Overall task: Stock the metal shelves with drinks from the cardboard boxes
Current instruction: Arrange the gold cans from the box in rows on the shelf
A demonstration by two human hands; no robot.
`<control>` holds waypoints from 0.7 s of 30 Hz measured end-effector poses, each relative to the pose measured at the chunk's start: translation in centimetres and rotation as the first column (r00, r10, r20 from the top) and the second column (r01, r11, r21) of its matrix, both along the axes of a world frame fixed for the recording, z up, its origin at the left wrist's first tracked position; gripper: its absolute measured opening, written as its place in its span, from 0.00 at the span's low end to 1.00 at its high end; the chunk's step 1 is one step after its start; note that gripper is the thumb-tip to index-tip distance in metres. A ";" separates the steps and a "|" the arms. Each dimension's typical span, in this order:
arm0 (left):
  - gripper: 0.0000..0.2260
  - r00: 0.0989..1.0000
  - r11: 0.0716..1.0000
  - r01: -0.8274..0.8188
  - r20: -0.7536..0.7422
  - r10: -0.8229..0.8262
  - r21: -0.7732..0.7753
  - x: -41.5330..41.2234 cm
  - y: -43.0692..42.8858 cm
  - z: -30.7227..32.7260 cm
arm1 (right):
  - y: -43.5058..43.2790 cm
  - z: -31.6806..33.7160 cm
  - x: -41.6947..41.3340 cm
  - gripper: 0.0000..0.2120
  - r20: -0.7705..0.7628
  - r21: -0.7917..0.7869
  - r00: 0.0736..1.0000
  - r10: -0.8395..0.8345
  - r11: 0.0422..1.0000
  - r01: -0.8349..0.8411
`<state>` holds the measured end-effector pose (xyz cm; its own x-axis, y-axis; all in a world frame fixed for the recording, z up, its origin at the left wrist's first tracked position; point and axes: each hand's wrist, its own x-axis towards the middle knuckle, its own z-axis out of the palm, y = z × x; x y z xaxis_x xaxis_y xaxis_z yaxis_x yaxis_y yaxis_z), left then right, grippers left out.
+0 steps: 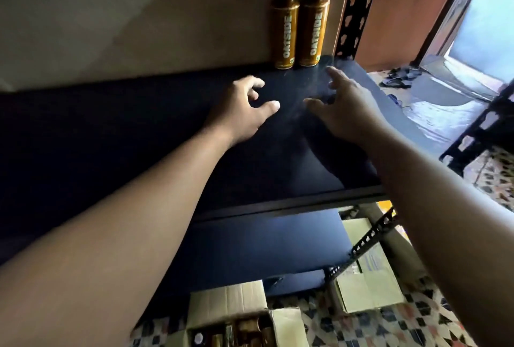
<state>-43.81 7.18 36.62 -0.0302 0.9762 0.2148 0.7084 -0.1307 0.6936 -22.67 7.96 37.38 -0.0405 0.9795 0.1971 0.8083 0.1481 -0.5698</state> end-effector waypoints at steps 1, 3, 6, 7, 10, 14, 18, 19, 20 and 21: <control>0.22 1.000 1.000 0.015 -0.022 -0.015 0.002 0.0 -1.5 0.1 | -1.5 0.0 -0.2 0.38 0.029 -0.001 0.999 0.015 1.000 -0.015; 0.21 0.996 0.999 0.042 -0.076 -0.042 0.006 -0.2 -4.5 0.4 | -4.4 -0.3 -0.5 0.34 0.086 -0.008 0.995 0.041 0.999 -0.040; 0.21 0.984 0.995 0.096 -0.154 -0.091 0.024 -0.4 -8.9 0.6 | -8.6 -0.6 -1.1 0.28 0.167 0.006 0.984 0.069 0.997 -0.071; 0.21 0.978 0.993 0.116 -0.177 -0.108 0.035 -0.5 -10.2 0.6 | -9.9 -0.9 -1.4 0.26 0.182 0.024 0.980 0.077 0.996 -0.083; 0.19 0.966 0.984 0.168 -0.209 -0.152 0.059 -0.7 -13.6 0.1 | -13.5 -2.0 -2.6 0.24 0.178 0.127 0.979 0.097 0.985 -0.120; 0.19 0.936 0.948 0.235 -0.312 -0.161 0.213 -1.7 -18.5 -2.3 | -17.8 -5.1 -4.3 0.26 0.125 0.270 0.991 0.053 0.959 -0.086; 0.19 0.904 0.906 0.204 -0.428 -0.028 0.371 -2.4 -23.3 -7.2 | -22.0 -9.2 -5.4 0.28 0.038 0.362 0.992 0.119 0.924 -0.125; 0.18 0.915 0.905 0.183 -0.404 -0.014 0.384 -2.6 -24.5 -8.6 | -23.0 -10.1 -5.6 0.26 0.013 0.356 0.989 0.148 0.923 -0.144; 0.18 0.930 0.911 0.154 -0.369 -0.003 0.381 -2.7 -25.8 -10.0 | -23.9 -11.2 -5.6 0.24 -0.011 0.316 0.984 0.179 0.934 -0.166; 0.18 0.945 0.932 0.115 -0.327 0.004 0.344 -3.0 -27.2 -11.3 | -24.7 -12.1 -5.7 0.23 -0.027 0.236 0.976 0.214 0.951 -0.202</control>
<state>-46.77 -20.02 25.33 0.1490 0.8318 0.5347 0.8668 -0.3701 0.3341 -28.36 -16.73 25.31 -0.2226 0.8782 0.4234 0.7162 0.4419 -0.5401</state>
